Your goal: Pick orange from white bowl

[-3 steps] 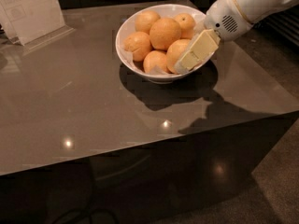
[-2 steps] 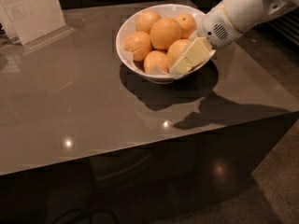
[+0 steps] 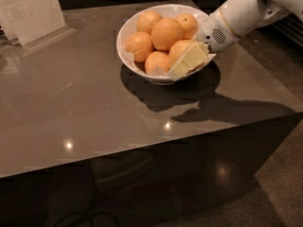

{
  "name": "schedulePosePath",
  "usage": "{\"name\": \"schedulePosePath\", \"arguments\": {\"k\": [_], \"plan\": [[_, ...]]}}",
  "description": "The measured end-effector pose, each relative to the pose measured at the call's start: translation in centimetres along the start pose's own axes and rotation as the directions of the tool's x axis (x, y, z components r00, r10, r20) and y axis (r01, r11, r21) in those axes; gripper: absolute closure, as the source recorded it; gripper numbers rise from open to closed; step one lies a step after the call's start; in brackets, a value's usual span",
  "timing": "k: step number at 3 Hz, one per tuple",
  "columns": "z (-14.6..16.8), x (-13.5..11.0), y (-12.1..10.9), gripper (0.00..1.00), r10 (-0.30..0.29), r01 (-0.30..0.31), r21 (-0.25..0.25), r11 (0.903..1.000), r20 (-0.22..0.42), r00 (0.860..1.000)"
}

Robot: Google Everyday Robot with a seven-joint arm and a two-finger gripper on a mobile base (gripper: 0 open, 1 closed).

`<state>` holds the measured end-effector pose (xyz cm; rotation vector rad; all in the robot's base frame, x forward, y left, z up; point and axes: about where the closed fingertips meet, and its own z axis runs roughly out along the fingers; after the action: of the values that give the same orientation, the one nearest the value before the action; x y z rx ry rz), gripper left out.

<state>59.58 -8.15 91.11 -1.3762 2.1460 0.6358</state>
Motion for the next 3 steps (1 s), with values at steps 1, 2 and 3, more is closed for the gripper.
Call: {"name": "schedulePosePath", "arguments": {"k": [1,2,3], "plan": [[0.0,0.0,0.0,0.4,0.0,0.0,0.0,1.0,0.0,1.0],[0.01,0.0,0.0,0.63,0.0,0.0,0.0,1.0,0.0,1.0],[0.01,0.0,0.0,0.86,0.0,0.0,0.0,1.0,0.0,1.0]]}}
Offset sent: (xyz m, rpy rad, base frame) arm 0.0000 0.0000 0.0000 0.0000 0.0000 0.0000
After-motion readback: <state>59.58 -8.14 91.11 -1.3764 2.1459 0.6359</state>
